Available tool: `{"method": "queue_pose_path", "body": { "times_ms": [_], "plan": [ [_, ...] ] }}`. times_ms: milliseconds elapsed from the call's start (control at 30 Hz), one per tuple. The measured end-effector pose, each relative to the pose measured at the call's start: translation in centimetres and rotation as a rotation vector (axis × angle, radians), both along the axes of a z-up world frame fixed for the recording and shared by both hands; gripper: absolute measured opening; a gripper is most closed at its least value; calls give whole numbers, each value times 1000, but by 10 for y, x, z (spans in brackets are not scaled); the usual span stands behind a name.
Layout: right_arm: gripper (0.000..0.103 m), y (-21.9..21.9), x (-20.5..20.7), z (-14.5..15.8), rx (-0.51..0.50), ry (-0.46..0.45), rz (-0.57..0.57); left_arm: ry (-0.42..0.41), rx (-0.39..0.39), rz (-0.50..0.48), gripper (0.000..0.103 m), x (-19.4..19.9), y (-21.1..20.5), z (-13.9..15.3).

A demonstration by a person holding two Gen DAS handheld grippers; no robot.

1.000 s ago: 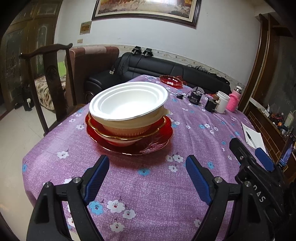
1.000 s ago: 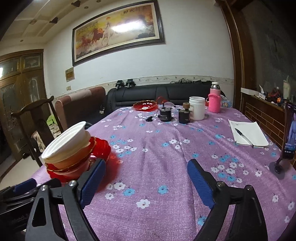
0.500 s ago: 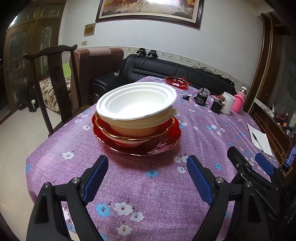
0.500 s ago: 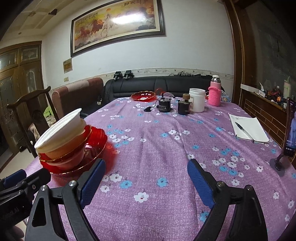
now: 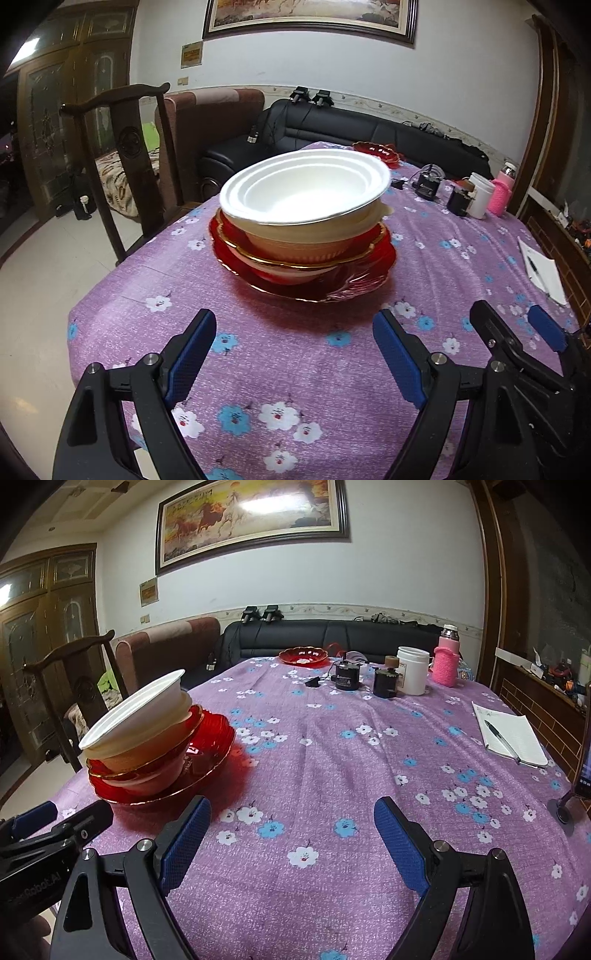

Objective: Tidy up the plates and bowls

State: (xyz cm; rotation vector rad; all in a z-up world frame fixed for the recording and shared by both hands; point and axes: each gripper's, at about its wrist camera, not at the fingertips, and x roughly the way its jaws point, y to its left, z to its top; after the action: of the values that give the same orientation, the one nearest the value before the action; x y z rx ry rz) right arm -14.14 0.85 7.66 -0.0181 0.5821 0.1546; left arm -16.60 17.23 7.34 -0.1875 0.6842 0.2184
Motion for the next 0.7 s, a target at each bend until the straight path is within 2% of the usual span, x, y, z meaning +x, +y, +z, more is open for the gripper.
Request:
{"method": "queue_pose_path", "body": {
  "times_ms": [700],
  "plan": [
    [93,37,4,-16,-74,67,67,57,-11,68,86,9,35,-16]
  ]
}}
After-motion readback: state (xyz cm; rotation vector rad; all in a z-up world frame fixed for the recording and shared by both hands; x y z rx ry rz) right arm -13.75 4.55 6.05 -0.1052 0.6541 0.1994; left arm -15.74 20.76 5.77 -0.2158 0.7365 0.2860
